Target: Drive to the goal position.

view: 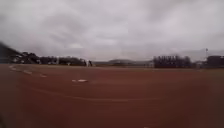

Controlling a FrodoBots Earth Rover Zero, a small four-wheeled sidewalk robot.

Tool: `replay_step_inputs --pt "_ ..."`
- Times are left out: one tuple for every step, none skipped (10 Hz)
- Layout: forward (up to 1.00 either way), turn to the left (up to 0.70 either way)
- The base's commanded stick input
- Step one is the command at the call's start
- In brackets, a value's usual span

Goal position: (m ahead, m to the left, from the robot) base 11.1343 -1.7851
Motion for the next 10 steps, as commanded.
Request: replay_step_inputs --pt "0.65 0.00" --pt "0.65 0.00" --pt "0.65 0.00" --pt "0.65 0.00" --pt "0.65 0.00" --pt "0.65 0.00" --pt "0.65 0.00" --pt "0.65 0.00" --pt "0.65 0.00" --pt "0.65 0.00"
